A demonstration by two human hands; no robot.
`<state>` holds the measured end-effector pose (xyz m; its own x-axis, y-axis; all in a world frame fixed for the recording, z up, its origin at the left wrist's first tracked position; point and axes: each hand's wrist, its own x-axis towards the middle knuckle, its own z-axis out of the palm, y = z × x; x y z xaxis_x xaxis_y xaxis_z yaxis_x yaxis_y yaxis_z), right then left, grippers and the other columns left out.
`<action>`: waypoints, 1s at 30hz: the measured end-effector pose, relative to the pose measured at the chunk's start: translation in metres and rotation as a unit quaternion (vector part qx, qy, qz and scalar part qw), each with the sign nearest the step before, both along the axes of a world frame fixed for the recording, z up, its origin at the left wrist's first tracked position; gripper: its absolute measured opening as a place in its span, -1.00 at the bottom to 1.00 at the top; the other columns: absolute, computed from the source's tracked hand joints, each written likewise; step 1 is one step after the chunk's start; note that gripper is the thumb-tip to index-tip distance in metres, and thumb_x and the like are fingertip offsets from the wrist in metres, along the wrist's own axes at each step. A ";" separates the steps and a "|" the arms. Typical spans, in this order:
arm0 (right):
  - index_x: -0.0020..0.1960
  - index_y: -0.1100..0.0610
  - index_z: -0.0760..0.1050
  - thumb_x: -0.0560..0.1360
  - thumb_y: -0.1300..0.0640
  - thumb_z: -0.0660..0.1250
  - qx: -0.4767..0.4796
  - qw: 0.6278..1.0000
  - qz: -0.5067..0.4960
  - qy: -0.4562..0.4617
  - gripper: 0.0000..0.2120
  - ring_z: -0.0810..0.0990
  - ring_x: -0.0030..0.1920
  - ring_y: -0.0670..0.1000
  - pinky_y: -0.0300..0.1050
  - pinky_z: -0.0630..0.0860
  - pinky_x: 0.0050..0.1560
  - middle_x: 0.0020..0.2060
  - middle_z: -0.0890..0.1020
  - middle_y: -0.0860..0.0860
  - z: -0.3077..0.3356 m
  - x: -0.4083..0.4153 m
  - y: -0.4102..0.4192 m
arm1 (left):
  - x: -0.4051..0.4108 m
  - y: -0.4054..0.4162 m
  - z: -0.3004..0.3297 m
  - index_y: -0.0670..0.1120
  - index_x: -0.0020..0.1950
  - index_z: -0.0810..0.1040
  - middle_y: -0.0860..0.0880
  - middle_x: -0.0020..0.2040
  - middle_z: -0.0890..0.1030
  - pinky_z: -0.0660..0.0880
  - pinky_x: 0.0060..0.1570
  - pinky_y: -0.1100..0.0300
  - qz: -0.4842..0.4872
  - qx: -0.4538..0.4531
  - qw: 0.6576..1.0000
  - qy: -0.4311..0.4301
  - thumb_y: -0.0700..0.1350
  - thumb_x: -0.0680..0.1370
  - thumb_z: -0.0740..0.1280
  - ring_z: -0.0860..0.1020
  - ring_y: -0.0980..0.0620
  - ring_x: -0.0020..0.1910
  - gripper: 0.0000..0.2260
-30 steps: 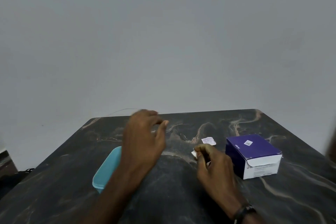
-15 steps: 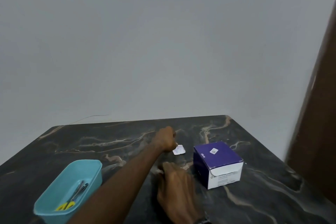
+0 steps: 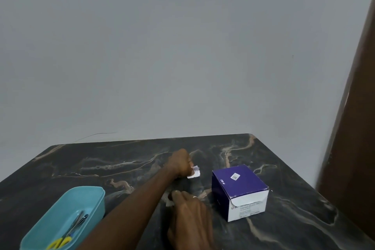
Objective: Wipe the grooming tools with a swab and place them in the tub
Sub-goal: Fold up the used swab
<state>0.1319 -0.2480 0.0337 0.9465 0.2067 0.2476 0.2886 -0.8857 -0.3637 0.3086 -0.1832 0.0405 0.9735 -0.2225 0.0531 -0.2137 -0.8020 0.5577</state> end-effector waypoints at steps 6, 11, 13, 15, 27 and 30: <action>0.14 -0.03 0.41 0.48 0.09 0.21 0.065 0.997 -0.028 -0.041 -0.77 0.52 0.16 0.03 -0.08 0.42 0.07 0.13 0.56 -0.06 -0.005 0.000 -0.003 | -0.046 0.036 0.002 -0.24 -0.09 0.56 -0.15 -0.35 0.64 0.52 -0.48 0.16 0.074 -0.348 0.934 -0.027 -0.35 0.40 0.48 0.57 0.00 -0.51 -0.84; -0.04 -0.01 0.50 0.51 0.02 0.20 0.142 0.984 -0.048 -0.097 -0.87 0.61 -0.05 -0.07 -0.12 0.52 -0.04 -0.09 0.65 -0.07 -0.012 0.003 0.000 | -0.105 0.069 -0.010 -0.20 -0.01 0.58 -0.16 -0.28 0.69 0.54 -0.39 0.13 0.110 -0.446 0.888 -0.022 -0.35 0.46 0.42 0.57 0.00 -0.43 -0.85; -0.07 -0.02 0.54 0.51 0.02 0.24 0.159 0.980 -0.059 -0.105 -0.89 0.62 -0.11 -0.10 -0.16 0.53 -0.08 -0.15 0.68 -0.08 -0.014 0.004 0.001 | -0.117 0.075 -0.014 -0.19 0.00 0.60 -0.14 -0.24 0.71 0.56 -0.32 0.10 0.121 -0.454 0.883 -0.005 -0.35 0.49 0.39 0.59 -0.01 -0.38 -0.87; -0.10 -0.04 0.58 0.48 0.07 0.32 0.191 0.974 -0.069 -0.103 -0.93 0.63 -0.17 -0.17 -0.22 0.54 -0.13 -0.21 0.69 -0.12 -0.015 0.005 0.000 | -0.123 0.076 -0.016 -0.20 0.02 0.60 -0.14 -0.22 0.72 0.58 -0.29 0.12 0.122 -0.466 0.877 0.008 -0.37 0.51 0.34 0.61 0.00 -0.35 -0.86; -0.04 0.27 0.66 0.43 0.28 0.44 0.584 0.792 -0.012 0.175 -0.88 0.60 -0.34 -0.05 -0.28 0.39 -0.43 -0.22 0.72 0.21 0.005 0.004 -0.009 | -0.146 0.065 -0.018 0.00 0.04 0.54 -0.17 -0.27 0.70 0.59 -0.39 0.07 0.076 -0.436 0.897 -0.013 -0.33 0.48 0.35 0.64 -0.11 -0.39 -0.74; 0.00 0.28 0.63 0.32 0.35 0.51 0.590 0.786 0.003 0.184 -0.74 0.63 -0.36 -0.05 -0.30 0.43 -0.45 -0.21 0.72 0.21 0.010 0.000 -0.007 | -0.148 0.066 -0.016 0.00 0.02 0.57 -0.10 -0.18 0.73 0.63 -0.33 0.09 0.078 -0.446 0.891 -0.021 -0.33 0.48 0.38 0.70 -0.04 -0.28 -0.75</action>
